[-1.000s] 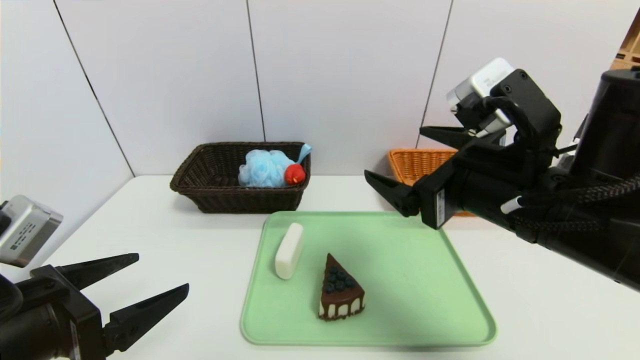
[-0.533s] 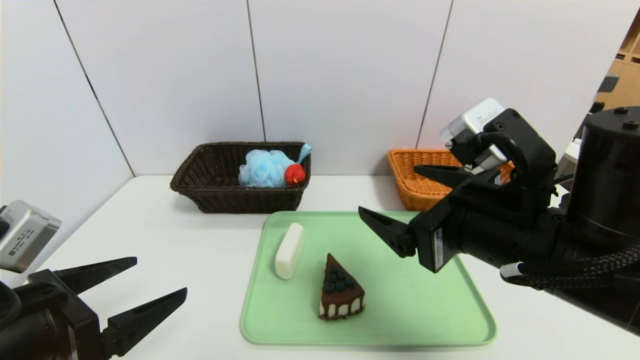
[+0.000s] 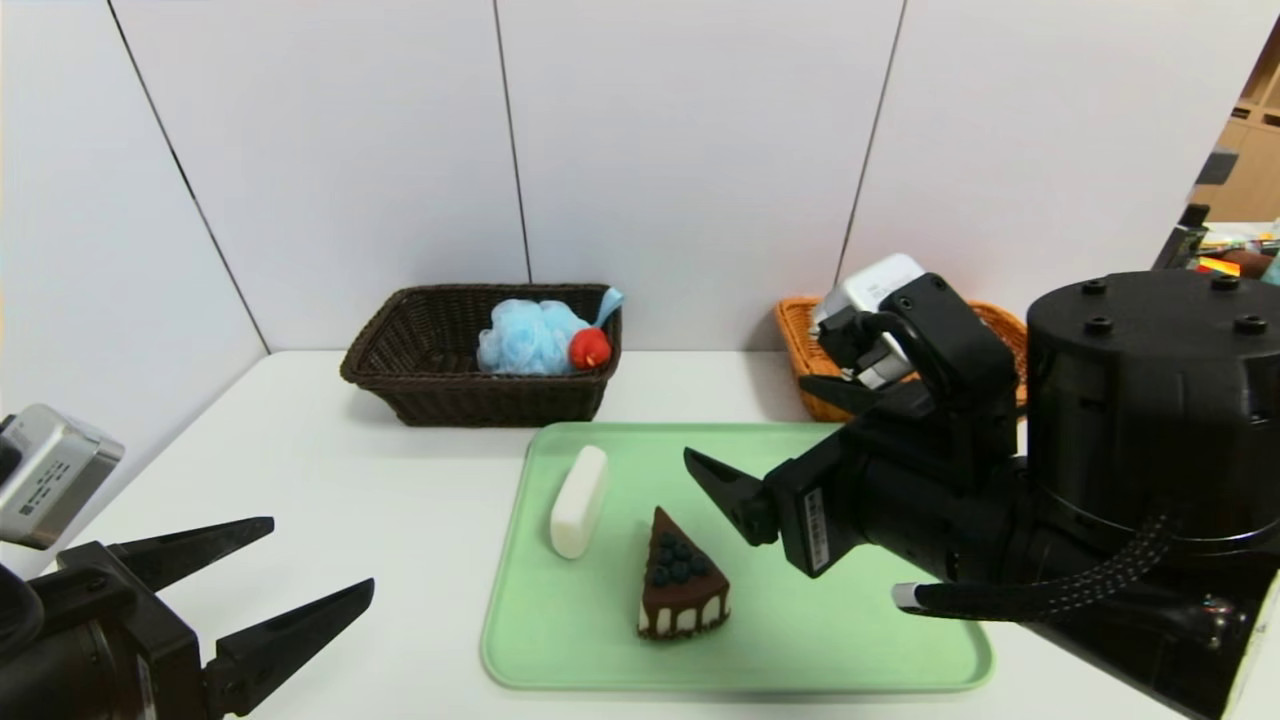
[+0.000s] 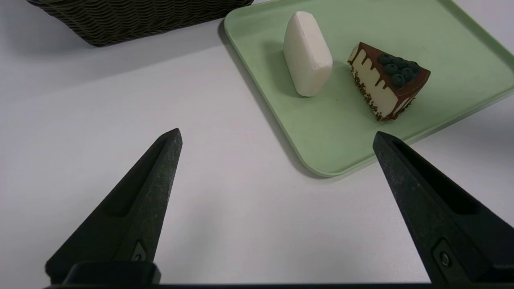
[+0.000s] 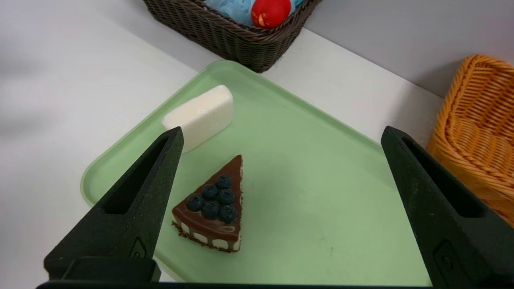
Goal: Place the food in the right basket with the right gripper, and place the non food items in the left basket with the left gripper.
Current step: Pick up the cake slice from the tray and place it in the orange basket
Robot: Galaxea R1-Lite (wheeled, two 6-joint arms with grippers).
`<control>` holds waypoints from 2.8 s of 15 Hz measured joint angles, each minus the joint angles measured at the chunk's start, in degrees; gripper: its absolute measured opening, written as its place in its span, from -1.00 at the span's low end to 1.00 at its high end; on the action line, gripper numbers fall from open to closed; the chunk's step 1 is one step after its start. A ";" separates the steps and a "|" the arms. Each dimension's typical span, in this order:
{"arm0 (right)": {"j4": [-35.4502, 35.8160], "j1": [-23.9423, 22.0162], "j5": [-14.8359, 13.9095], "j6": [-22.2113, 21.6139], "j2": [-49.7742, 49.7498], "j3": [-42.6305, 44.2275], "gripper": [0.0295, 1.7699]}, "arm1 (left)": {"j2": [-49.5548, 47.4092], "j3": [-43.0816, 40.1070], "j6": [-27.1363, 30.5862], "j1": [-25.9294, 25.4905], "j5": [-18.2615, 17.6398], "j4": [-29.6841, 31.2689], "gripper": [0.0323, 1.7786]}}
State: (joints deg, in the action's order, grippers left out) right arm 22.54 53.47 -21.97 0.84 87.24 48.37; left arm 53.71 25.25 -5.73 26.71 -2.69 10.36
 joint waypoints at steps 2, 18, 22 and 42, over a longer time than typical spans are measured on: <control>-0.72 1.62 -1.97 -1.24 1.79 1.38 0.91 | 0.00 -0.11 0.00 -0.01 0.00 0.02 0.90; -39.18 8.96 -5.45 -28.76 11.89 26.12 0.91 | -0.11 -0.67 0.00 0.00 -0.05 0.00 0.90; -48.38 9.42 -5.38 -34.79 15.21 32.88 0.91 | -0.20 -0.72 0.00 0.00 -0.06 0.02 0.90; -61.60 7.85 -3.05 -42.68 22.58 40.50 0.92 | -1.54 -1.41 0.00 0.00 -0.09 0.02 0.90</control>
State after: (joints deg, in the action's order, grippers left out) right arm -39.06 61.32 -25.02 -41.84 109.81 88.87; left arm 52.18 23.83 -5.73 26.71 -2.78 10.39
